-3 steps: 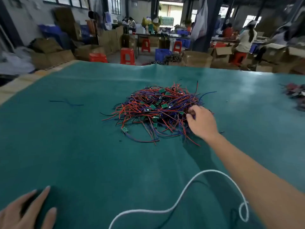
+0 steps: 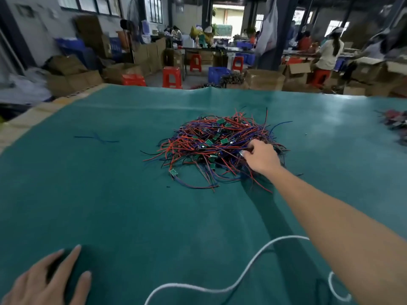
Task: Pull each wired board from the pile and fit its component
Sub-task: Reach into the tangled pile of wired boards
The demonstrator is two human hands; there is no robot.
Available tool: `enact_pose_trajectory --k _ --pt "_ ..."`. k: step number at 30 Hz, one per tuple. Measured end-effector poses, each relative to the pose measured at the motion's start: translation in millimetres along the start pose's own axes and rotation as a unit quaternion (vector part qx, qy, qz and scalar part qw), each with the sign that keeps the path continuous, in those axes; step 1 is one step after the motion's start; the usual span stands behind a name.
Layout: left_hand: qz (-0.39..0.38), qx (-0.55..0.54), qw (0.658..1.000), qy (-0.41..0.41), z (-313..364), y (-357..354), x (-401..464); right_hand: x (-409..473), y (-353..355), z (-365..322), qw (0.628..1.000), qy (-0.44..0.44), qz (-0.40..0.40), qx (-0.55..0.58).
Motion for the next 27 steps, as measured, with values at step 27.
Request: enact_pose_trajectory --k 27 --pt "-0.090 0.122 0.987 0.060 -38.4 1.8 1.5 -112.3 55.3 97.0 0.746 -0.156 -0.222 0.608"
Point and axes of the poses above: each hand's wrist, its own x-axis towards the middle knuckle, its own y-axis out of the back of the hand, z = x × y, the point moved 10 cm from there along x, towards the middle knuckle, and after that the axes turned 13 degrees about -y, right-handed, at the moved point
